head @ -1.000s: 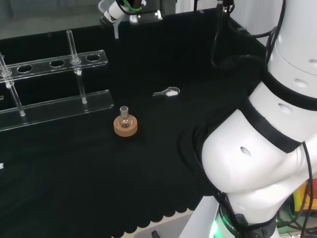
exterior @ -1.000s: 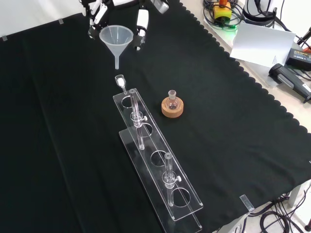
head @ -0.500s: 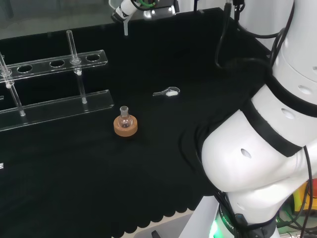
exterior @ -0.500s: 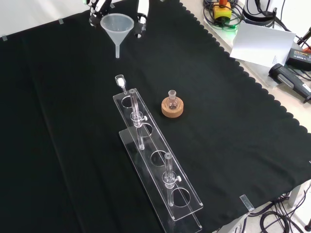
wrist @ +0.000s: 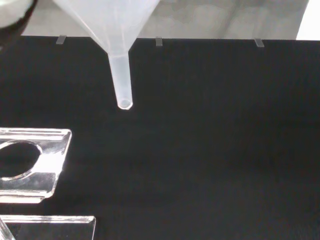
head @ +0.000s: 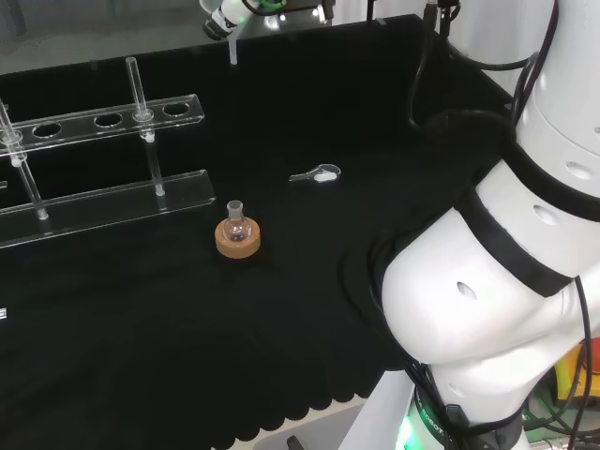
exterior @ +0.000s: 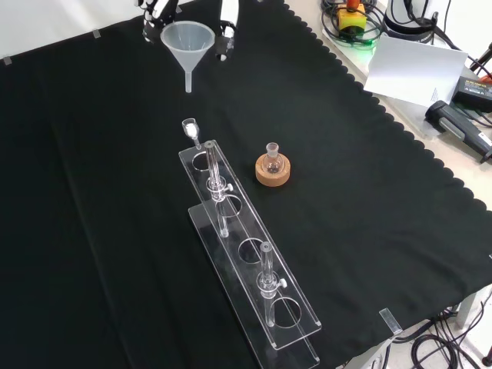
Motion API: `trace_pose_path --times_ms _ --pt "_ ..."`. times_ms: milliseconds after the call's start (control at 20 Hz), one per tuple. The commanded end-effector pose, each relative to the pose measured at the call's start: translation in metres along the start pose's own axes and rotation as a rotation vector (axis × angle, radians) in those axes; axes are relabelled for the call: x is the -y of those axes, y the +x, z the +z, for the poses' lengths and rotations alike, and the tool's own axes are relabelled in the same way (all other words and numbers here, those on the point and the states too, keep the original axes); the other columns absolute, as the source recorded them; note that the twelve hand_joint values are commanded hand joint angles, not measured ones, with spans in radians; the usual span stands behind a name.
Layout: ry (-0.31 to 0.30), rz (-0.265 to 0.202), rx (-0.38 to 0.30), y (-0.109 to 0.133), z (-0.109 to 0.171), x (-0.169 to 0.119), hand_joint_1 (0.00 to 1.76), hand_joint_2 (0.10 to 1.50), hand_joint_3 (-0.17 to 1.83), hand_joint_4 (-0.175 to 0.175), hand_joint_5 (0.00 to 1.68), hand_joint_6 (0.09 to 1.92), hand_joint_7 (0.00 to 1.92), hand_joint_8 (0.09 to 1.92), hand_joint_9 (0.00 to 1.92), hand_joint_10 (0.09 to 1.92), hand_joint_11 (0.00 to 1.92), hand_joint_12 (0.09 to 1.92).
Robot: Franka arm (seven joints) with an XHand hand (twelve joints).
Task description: Place the funnel on the round-bottom flask.
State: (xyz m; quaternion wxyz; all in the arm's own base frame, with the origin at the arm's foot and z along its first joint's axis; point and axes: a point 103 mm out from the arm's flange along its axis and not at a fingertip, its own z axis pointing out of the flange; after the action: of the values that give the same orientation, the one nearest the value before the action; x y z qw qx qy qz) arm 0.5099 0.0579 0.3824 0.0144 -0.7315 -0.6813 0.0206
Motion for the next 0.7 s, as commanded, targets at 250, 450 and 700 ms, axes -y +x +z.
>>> trace_pose_path --times_ms 250,450,700 --pt "0.017 -0.025 -0.006 0.02 0.003 0.01 0.8 0.54 0.59 0.175 1.05 0.23 1.22 0.11 0.75 0.34 0.0 1.24" --pt "0.012 -0.032 -0.008 0.025 0.003 0.012 0.8 0.54 0.6 0.175 1.05 0.23 1.22 0.11 0.75 0.34 0.0 1.24" --pt "0.0 -0.04 -0.007 0.027 0.003 0.015 0.81 0.54 0.6 0.175 1.05 0.23 1.22 0.11 0.75 0.34 0.0 1.24"
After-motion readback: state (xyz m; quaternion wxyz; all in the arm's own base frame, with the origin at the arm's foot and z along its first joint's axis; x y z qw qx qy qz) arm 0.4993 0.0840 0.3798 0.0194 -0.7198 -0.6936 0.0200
